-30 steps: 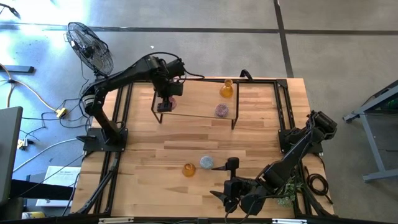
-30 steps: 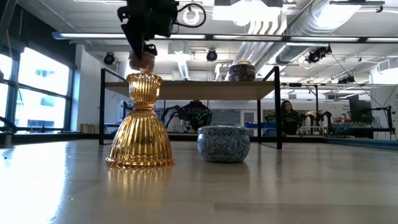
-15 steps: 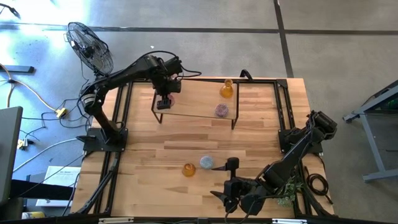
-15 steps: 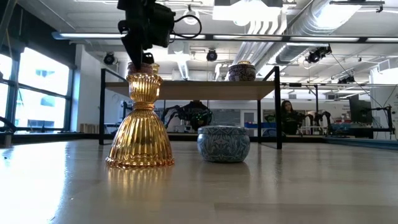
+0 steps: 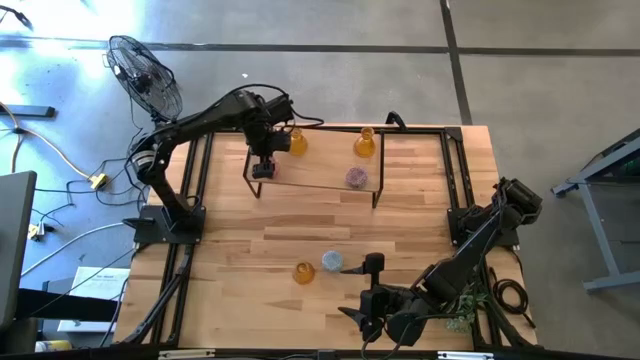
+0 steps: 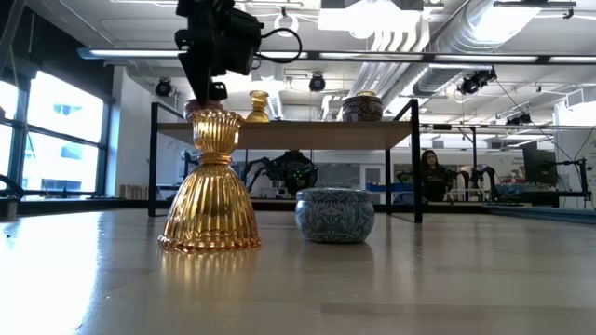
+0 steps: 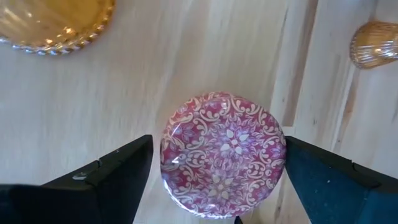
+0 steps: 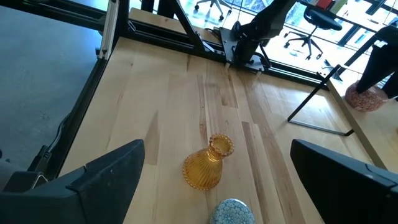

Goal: Pick & Place candle stick holders
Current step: Put the pink scented candle on the shelf aligned with the other scented candle, then put the yellow candle holder on the shelf aligned with the yellow candle holder

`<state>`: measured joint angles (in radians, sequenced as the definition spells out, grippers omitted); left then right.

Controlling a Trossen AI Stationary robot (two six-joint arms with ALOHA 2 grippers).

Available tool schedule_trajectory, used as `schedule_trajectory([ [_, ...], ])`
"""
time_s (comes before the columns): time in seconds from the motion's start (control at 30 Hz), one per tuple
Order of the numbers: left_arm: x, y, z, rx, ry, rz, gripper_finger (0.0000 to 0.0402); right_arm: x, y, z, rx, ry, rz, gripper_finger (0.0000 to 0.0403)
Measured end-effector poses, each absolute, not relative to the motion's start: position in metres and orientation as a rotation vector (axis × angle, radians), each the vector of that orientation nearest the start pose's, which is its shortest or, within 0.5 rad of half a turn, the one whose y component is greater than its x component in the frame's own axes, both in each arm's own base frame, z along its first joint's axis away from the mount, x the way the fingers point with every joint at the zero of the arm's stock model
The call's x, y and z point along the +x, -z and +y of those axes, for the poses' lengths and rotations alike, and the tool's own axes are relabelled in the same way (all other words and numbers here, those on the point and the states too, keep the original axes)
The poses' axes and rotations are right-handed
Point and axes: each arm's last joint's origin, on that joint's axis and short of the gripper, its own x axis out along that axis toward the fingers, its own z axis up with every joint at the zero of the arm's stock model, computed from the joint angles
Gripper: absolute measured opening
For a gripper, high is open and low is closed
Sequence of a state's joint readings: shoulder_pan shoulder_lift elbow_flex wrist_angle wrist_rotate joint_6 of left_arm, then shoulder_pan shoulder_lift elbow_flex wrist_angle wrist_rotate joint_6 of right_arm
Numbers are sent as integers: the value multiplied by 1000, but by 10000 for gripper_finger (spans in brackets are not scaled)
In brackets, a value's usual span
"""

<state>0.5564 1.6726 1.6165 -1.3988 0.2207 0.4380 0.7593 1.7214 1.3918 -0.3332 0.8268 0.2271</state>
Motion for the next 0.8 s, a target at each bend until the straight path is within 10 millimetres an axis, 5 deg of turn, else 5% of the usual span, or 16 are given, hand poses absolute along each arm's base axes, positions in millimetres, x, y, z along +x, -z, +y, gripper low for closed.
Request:
schedule_trajectory([
  [0.43,262,-317,158,-156,-44,1393,351,290,-288,246,-249,116,452,398],
  [0.8,250,-338,150,-116,-76,1323,351,290,-288,246,-251,118,456,398],
])
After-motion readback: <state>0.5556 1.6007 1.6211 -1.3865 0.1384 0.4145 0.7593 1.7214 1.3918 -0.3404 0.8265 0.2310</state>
